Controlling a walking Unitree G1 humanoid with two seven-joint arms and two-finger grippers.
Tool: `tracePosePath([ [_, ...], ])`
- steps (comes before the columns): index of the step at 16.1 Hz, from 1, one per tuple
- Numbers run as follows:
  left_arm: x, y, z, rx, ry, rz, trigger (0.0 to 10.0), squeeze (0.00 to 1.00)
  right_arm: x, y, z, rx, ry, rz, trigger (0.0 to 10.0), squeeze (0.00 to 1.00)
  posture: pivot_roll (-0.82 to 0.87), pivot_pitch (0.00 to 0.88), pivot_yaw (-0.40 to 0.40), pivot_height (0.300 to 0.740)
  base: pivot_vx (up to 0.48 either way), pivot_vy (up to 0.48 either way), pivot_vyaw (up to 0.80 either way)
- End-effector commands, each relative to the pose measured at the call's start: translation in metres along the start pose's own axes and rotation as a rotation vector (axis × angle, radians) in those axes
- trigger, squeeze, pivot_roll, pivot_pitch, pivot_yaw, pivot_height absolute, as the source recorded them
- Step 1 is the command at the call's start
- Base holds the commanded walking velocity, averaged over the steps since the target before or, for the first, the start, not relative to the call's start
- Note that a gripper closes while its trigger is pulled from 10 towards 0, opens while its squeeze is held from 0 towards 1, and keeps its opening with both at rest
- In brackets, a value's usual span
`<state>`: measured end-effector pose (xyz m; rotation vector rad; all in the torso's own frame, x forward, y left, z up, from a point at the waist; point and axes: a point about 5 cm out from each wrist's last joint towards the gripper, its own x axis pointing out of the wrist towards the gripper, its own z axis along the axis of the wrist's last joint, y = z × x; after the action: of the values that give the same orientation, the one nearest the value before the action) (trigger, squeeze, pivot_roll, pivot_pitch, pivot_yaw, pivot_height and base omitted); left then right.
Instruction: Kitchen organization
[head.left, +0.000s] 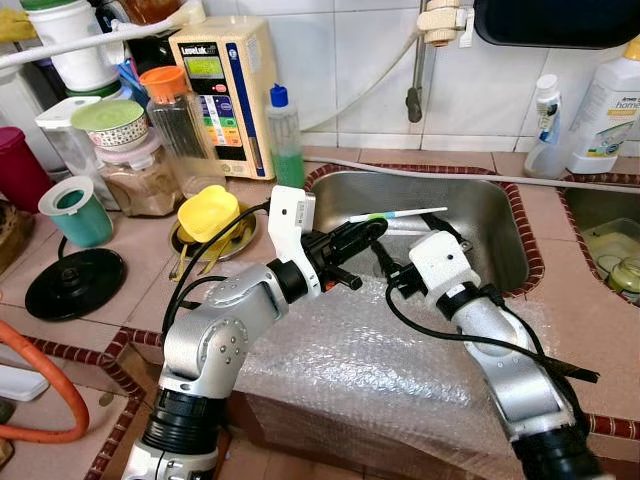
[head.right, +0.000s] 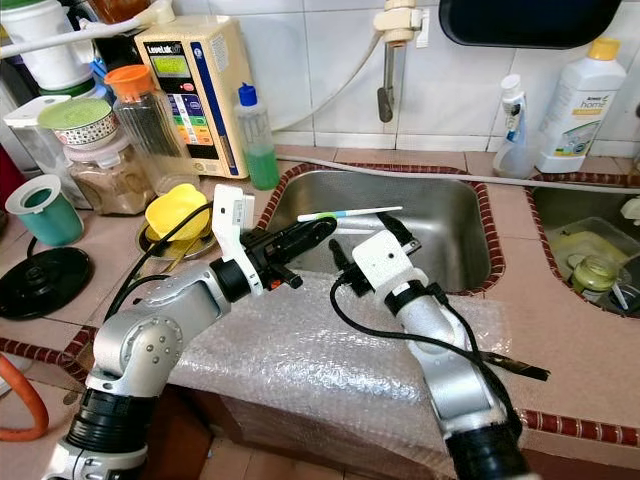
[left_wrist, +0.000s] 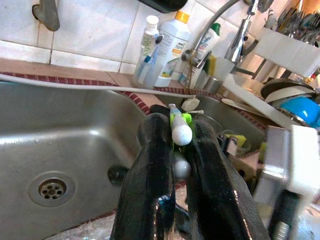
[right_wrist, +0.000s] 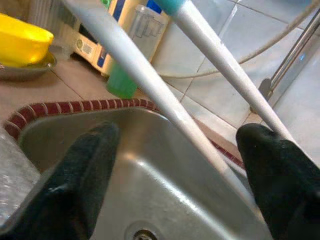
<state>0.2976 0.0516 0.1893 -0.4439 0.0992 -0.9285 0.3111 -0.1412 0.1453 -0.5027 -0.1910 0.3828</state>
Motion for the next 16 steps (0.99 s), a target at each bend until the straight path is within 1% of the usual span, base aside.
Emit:
tracePosePath([
  [1, -0.002, -0.001, 0.002, 0.006, -0.005, 0.009, 0.0, 0.00, 0.005, -0.001, 0.003, -0.014, -0.018, 0.007, 0.0, 0.00, 0.05, 0.000, 0.082, 0.740, 0.000, 0.000, 0.00],
  [6, -0.001, -0.004, 0.000, 0.001, -0.009, 0.015, 0.0, 0.00, 0.011, -0.016, -0.002, -0.044, -0.010, -0.006, 0.0, 0.00, 0.05, 0.000, 0.069, 0.740, 0.000, 0.000, 0.00],
  [8, -0.001, -0.003, 0.000, 0.009, -0.009, 0.026, 0.0, 0.00, 0.013, -0.019, -0.004, -0.052, -0.010, -0.009, 0.0, 0.00, 0.05, 0.000, 0.064, 0.740, 0.000, 0.000, 0.00],
  [12, -0.003, 0.000, 0.000, 0.033, -0.007, 0.055, 0.0, 0.00, 0.014, -0.021, -0.005, -0.076, -0.017, -0.002, 0.0, 0.00, 0.06, 0.000, 0.059, 0.740, 0.000, 0.000, 0.00],
  [14, -0.003, 0.003, -0.001, 0.057, -0.005, 0.079, 0.0, 0.00, 0.014, -0.021, -0.003, -0.069, -0.027, 0.003, 0.0, 0.00, 0.06, 0.000, 0.058, 0.740, 0.000, 0.000, 0.00],
  [15, -0.004, 0.006, -0.003, 0.081, 0.006, 0.107, 0.0, 0.00, 0.013, -0.018, -0.003, -0.050, -0.037, 0.030, 0.0, 0.00, 0.06, 0.000, 0.058, 0.740, 0.000, 0.000, 0.00],
  [16, -0.004, 0.006, -0.004, 0.083, 0.011, 0.108, 0.0, 0.00, 0.012, -0.017, -0.004, -0.043, -0.039, 0.043, 0.0, 0.00, 0.06, 0.000, 0.058, 0.740, 0.000, 0.000, 0.00],
])
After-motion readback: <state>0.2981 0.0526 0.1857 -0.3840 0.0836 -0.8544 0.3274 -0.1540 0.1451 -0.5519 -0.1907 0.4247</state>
